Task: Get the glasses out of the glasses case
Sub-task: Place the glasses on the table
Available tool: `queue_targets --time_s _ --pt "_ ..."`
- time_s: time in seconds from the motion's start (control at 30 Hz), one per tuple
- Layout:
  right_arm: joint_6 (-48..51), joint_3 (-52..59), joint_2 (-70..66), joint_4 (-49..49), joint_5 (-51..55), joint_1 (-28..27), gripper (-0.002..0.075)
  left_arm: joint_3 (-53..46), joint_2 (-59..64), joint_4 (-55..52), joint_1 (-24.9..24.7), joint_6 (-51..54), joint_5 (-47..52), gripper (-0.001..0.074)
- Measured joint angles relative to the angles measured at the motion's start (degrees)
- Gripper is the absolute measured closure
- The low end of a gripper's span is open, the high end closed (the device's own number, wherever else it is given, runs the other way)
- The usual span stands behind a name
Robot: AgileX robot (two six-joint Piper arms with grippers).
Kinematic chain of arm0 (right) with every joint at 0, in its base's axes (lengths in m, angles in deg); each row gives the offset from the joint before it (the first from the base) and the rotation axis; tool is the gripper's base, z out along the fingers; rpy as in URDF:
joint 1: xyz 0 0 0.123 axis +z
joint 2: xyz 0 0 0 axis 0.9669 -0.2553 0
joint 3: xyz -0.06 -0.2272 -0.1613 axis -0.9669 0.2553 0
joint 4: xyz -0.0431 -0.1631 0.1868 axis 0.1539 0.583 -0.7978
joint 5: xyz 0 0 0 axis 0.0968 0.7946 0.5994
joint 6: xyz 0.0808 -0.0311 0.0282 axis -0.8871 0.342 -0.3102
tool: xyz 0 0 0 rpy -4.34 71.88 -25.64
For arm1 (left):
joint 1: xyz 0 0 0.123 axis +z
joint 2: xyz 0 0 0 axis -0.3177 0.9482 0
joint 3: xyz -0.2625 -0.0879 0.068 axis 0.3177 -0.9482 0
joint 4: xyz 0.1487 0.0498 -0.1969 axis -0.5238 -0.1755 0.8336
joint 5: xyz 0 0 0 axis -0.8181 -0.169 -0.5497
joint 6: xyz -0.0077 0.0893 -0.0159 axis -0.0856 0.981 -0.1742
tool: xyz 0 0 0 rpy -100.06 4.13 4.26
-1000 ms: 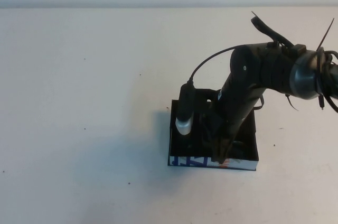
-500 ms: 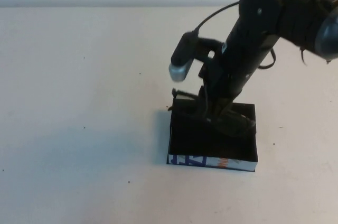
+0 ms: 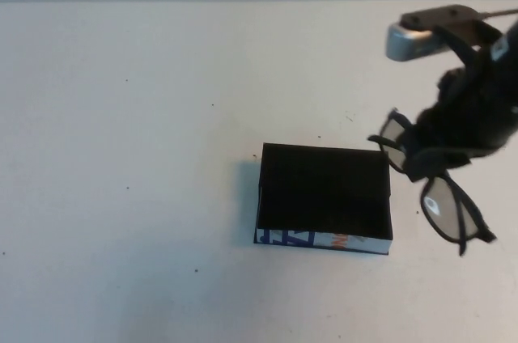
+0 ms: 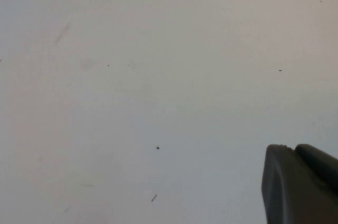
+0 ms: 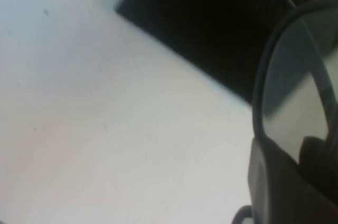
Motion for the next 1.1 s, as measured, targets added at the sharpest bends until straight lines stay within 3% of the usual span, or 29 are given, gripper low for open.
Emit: queue_targets --time_s 0.13,0.27,0.4,0.8,0.93,1.1 --pt "-3.95 13.08 9.67 -0.09 -2.82 -5.33 0.0657 0.00 0.00 0.00 0.00 0.00 0.00 0.0739" --pt "-8.30 25.40 18.12 -0.72 -14.05 -11.42 0.0657 0.00 0.00 0.00 0.00 0.00 0.00 0.0739" --pt "-9.27 33.78 18.40 -1.14 -23.21 -15.01 0.0658 0.00 0.00 0.00 0.00 0.00 0.00 0.0739" --pt "-6.03 37.30 1.79 4.17 -34.24 -16.06 0.0656 0.00 0.00 0.00 0.00 0.00 0.00 0.0739" --pt "-4.64 37.30 -0.24 2.93 -36.81 -16.06 0.0594 0.00 0.00 0.00 0.00 0.00 0.00 0.0739" --pt "-4.38 36.06 -0.58 2.56 -35.79 -16.06 0.0449 0.00 0.00 0.00 0.00 0.00 0.00 0.0739"
